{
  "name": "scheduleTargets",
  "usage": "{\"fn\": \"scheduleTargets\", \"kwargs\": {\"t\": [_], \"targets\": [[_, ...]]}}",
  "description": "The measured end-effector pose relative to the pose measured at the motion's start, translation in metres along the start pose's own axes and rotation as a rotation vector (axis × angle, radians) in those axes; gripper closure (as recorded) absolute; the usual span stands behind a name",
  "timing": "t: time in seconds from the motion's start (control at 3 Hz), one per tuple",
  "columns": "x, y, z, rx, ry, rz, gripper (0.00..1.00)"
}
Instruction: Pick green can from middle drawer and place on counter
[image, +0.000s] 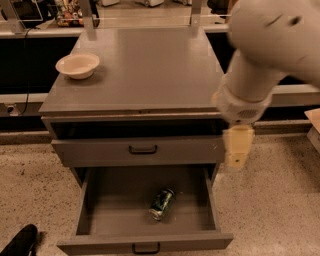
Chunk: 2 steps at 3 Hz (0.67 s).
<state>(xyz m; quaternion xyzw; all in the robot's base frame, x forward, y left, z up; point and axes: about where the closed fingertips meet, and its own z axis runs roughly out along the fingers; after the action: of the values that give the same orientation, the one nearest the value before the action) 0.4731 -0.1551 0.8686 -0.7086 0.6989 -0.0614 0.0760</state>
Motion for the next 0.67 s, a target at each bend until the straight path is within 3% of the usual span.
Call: {"fn": "scheduleTargets", "kwargs": {"t": [0.33, 0.67], "targets": [[-0.006, -0.001, 0.011, 0.015, -0.006, -0.024, 0.00], [-0.020, 0.001, 0.031, -0.027, 0.031, -0.086, 0.00]]}}
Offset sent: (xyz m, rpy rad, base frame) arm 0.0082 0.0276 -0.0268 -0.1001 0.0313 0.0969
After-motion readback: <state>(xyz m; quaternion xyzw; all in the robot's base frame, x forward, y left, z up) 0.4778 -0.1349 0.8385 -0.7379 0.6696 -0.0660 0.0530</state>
